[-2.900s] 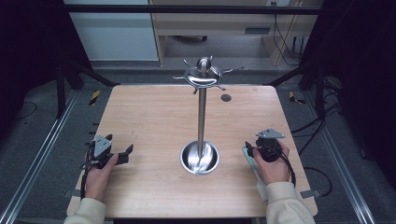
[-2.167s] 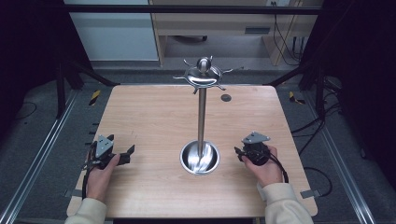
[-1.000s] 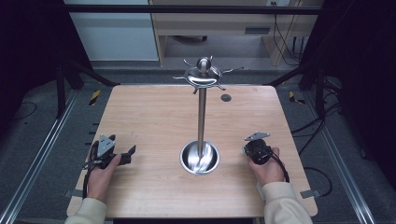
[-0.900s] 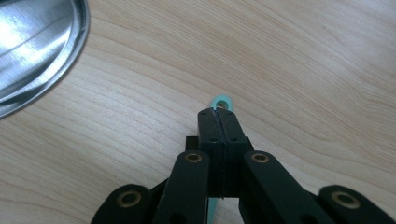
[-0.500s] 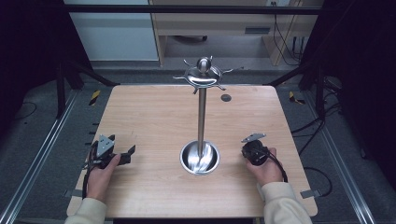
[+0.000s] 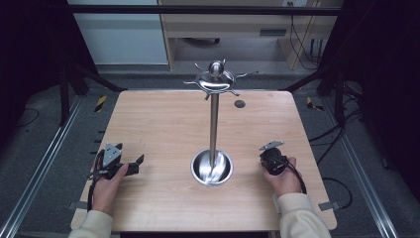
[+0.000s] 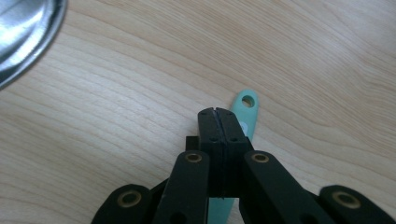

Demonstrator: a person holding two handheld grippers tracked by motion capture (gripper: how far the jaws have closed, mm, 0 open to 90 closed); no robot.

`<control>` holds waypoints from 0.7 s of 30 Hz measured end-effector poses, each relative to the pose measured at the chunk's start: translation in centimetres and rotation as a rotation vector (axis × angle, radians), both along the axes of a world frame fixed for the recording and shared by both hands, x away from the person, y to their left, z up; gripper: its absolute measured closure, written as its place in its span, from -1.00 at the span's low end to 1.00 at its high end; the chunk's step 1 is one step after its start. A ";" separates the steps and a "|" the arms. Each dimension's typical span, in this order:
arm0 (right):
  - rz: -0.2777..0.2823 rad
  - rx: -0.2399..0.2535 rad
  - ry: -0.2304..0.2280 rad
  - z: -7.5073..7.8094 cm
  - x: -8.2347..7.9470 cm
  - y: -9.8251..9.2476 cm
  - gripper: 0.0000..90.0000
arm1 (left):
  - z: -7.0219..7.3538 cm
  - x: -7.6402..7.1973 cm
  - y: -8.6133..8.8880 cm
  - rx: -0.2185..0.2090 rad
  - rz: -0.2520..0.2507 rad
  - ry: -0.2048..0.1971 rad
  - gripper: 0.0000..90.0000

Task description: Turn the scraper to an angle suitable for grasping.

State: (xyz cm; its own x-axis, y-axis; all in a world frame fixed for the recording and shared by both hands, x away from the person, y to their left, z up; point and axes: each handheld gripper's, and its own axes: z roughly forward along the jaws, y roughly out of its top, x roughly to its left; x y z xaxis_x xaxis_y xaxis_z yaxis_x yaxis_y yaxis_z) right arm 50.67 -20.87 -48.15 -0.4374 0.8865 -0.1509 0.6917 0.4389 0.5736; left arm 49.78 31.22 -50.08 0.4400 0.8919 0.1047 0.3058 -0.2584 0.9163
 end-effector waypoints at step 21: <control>-0.084 0.061 0.040 2.1 -0.2 -1.5 0.98 | 0.0 -0.1 -0.1 0.014 -0.011 0.007 -0.92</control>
